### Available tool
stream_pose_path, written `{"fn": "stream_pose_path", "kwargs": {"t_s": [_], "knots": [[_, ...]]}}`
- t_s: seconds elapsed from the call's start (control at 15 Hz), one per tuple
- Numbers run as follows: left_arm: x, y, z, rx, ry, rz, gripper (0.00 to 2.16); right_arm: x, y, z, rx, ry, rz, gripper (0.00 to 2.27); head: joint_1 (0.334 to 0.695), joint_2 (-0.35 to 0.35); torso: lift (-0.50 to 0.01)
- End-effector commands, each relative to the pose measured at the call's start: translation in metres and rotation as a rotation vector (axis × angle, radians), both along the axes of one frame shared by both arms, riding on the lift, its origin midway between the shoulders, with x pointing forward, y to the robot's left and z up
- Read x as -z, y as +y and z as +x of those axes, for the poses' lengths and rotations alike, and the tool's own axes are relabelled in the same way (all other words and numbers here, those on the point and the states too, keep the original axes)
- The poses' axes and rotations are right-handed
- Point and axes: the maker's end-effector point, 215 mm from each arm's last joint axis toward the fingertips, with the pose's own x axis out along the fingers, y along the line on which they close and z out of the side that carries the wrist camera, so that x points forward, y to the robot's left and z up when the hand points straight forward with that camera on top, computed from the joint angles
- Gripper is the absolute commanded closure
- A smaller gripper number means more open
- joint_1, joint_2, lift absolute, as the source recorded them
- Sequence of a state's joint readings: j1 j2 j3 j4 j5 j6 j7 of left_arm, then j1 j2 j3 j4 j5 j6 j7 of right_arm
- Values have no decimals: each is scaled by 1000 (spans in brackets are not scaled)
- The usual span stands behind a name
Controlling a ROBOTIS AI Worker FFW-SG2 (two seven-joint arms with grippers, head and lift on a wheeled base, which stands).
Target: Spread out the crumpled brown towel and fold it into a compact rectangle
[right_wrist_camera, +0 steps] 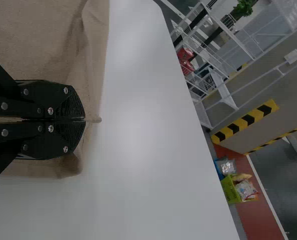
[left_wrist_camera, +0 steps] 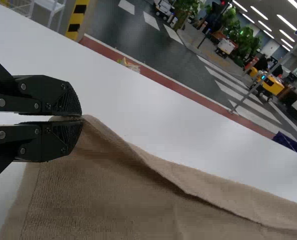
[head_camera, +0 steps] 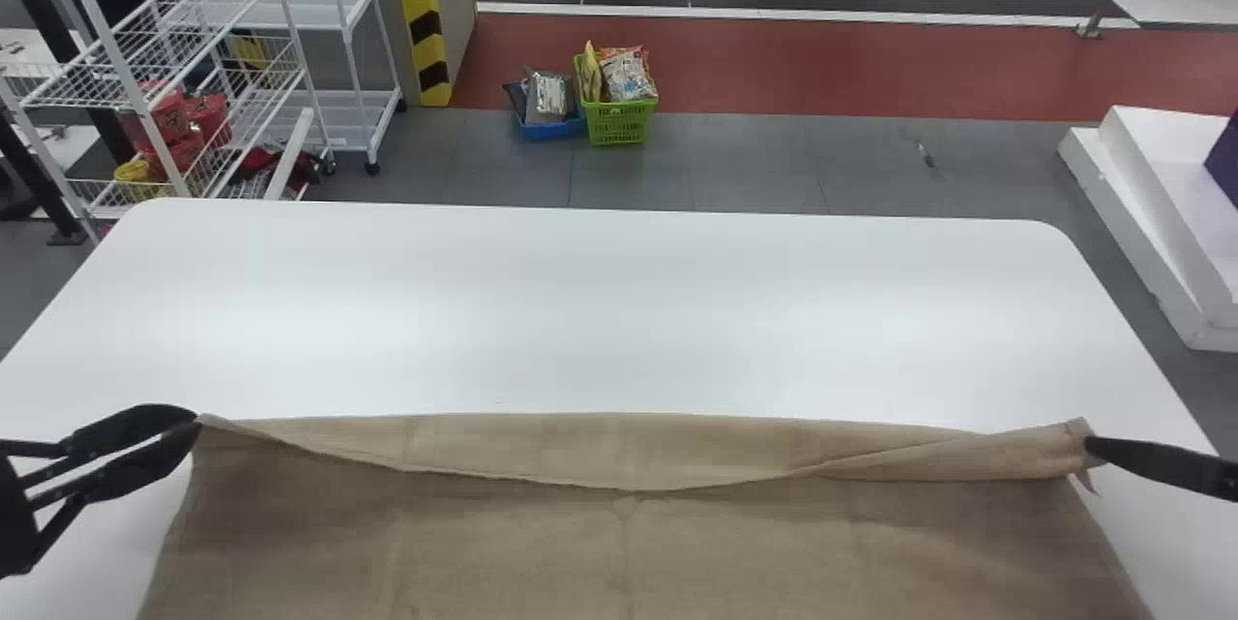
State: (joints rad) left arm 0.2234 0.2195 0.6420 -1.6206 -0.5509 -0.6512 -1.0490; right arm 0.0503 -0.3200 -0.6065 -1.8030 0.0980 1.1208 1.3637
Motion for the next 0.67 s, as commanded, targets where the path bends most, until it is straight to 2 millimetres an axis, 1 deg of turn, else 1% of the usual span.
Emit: {"fn": "stream_pose_path", "kwargs": {"t_s": [0.0,0.07,0.2,0.33,0.53,0.6], "knots": [[-2,6,-10,3,-12,0,1062,0,-6,-8,3,-9,-10,1106,695,-29,-127],[-6,9,-13,6,-25,6,1062,-5,-12,-9,16,-22,-5,1109,695,-31,-127],[-11,12,-20,14,-34,-2,1062,-8,-12,-11,17,-26,-4,1109,695,-33,-127],[-14,10,-34,44,-48,15,1062,-16,-20,-20,40,-37,6,1109,695,-36,-127],[-17,11,-51,76,-62,32,1062,-28,-20,-32,43,-55,19,1106,695,-45,-127],[-21,12,-56,85,-74,33,1062,-27,-17,-37,39,-49,18,1106,695,-46,-127]]}}
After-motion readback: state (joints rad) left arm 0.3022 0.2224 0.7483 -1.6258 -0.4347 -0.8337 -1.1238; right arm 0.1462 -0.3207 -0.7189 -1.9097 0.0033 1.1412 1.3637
